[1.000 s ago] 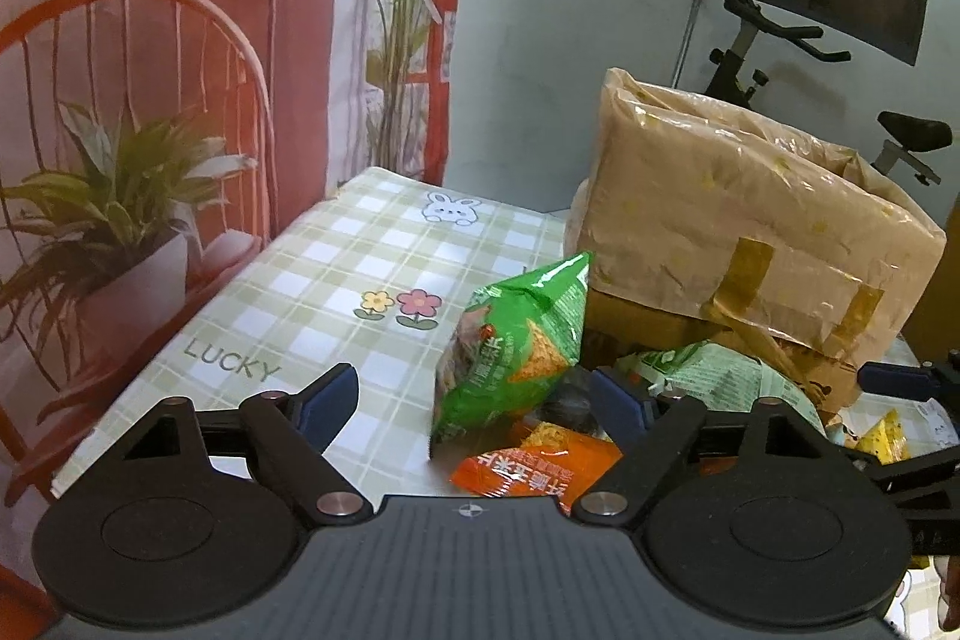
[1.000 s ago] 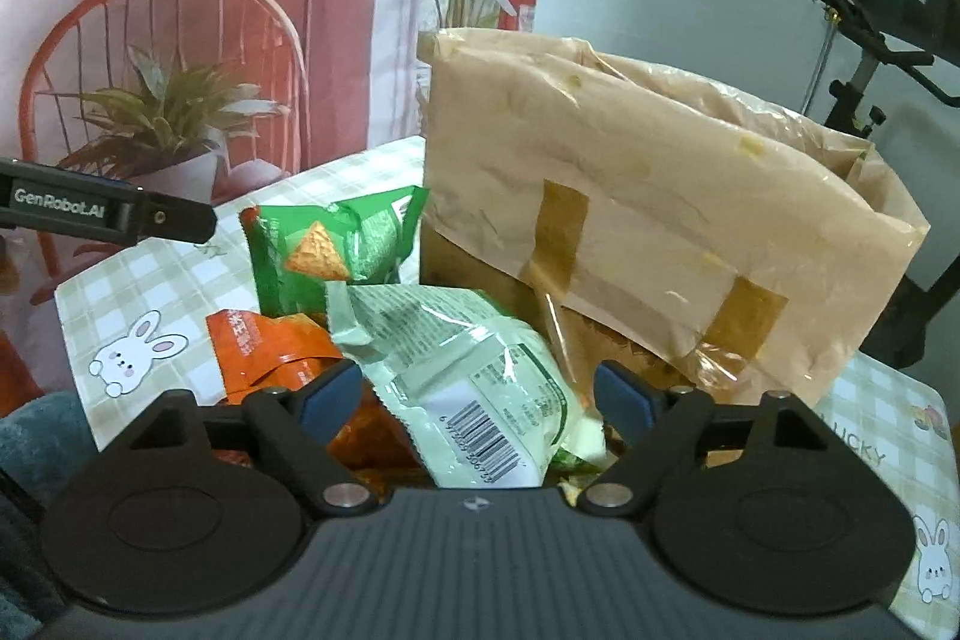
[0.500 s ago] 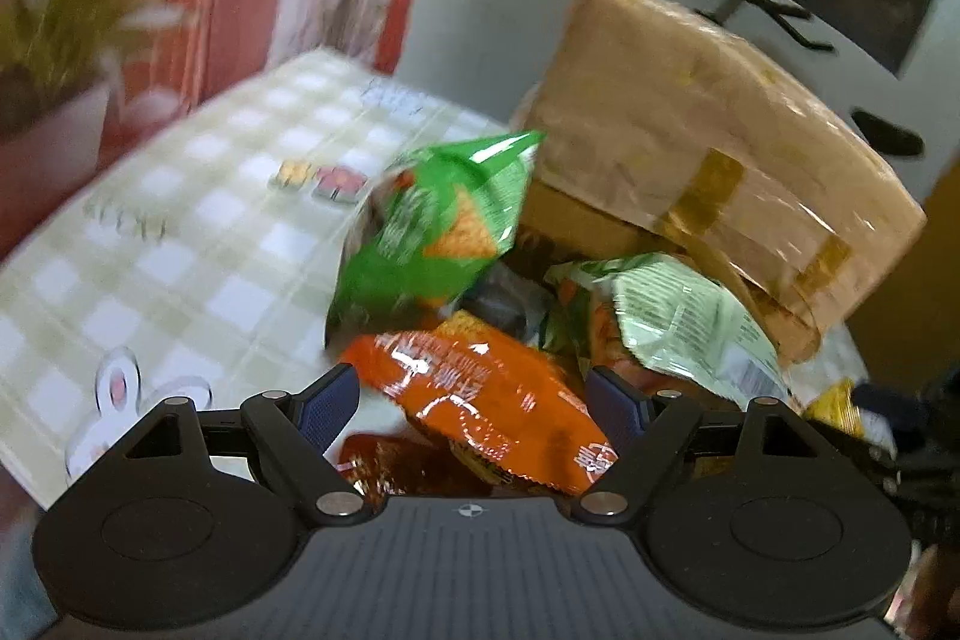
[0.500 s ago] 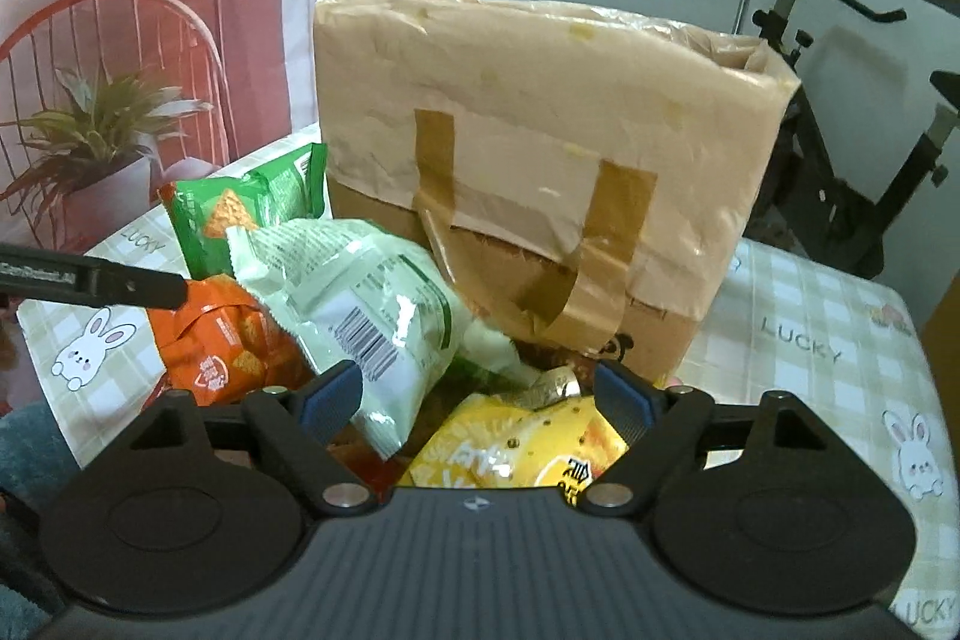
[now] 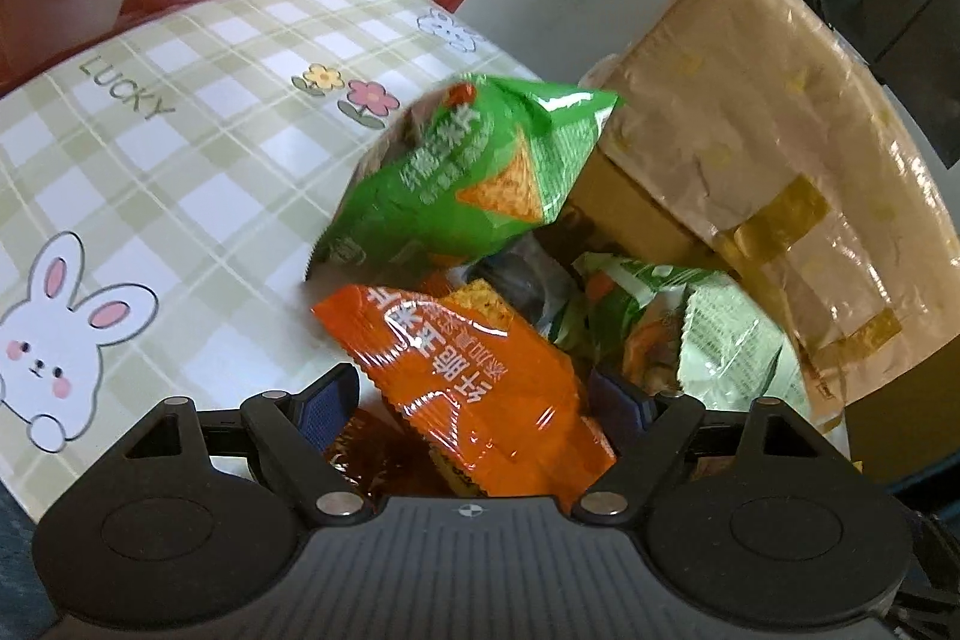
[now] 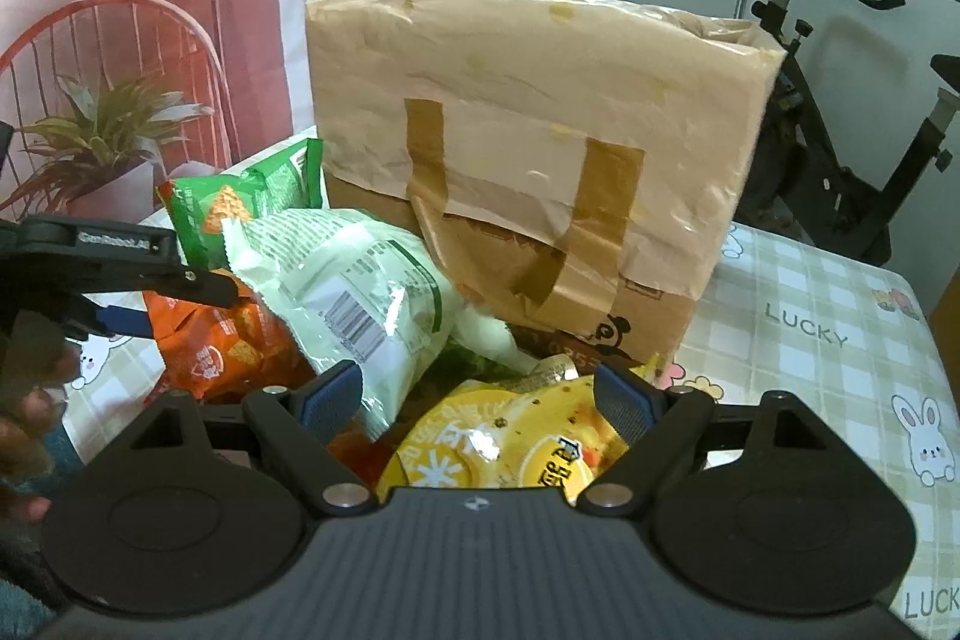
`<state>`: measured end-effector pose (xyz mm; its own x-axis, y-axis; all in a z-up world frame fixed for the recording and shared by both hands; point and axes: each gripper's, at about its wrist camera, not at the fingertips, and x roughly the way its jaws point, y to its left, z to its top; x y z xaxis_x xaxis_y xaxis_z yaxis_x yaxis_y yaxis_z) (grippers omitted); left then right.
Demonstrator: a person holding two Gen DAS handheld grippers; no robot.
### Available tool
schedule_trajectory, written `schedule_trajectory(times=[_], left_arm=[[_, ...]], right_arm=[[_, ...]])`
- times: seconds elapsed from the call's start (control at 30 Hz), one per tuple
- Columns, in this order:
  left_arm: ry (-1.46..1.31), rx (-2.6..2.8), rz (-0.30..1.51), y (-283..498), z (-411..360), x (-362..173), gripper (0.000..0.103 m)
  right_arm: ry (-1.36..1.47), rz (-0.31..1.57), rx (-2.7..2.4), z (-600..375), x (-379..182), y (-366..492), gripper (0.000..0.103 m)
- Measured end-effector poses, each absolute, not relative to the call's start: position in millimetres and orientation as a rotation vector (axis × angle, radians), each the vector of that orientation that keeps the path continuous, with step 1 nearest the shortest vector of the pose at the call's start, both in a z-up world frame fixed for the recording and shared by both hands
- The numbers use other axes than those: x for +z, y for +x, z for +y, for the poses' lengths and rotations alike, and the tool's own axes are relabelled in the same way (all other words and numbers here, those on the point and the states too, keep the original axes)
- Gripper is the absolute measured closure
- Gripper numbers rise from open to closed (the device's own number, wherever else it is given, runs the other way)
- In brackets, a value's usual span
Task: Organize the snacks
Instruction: 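Grasp the orange snack bag with the left tool while the right tool grasps the yellow snack bag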
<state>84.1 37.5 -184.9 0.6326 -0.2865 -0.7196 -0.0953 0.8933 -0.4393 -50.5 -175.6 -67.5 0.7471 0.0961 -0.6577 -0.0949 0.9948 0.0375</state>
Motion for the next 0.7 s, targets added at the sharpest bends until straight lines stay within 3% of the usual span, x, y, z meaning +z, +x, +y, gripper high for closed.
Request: schedule_trajectory(times=[0.17, 0.3, 0.7], left_arm=[[-0.465, -0.136, 0.902, 85, 31, -194, 0.018], [-0.388, -0.156, 0.864, 78, 25, -193, 0.03], [-0.288, -0.142, 0.824, 57, 28, -168, 0.034]], right_arm=[[-0.002, 0.725, 0.077, -182, -69, -55, 0.015], [-0.001, 0.735, 0.067, -185, -73, -60, 0.011], [0.138, 0.769, 0.048, -204, -80, -65, 0.007]])
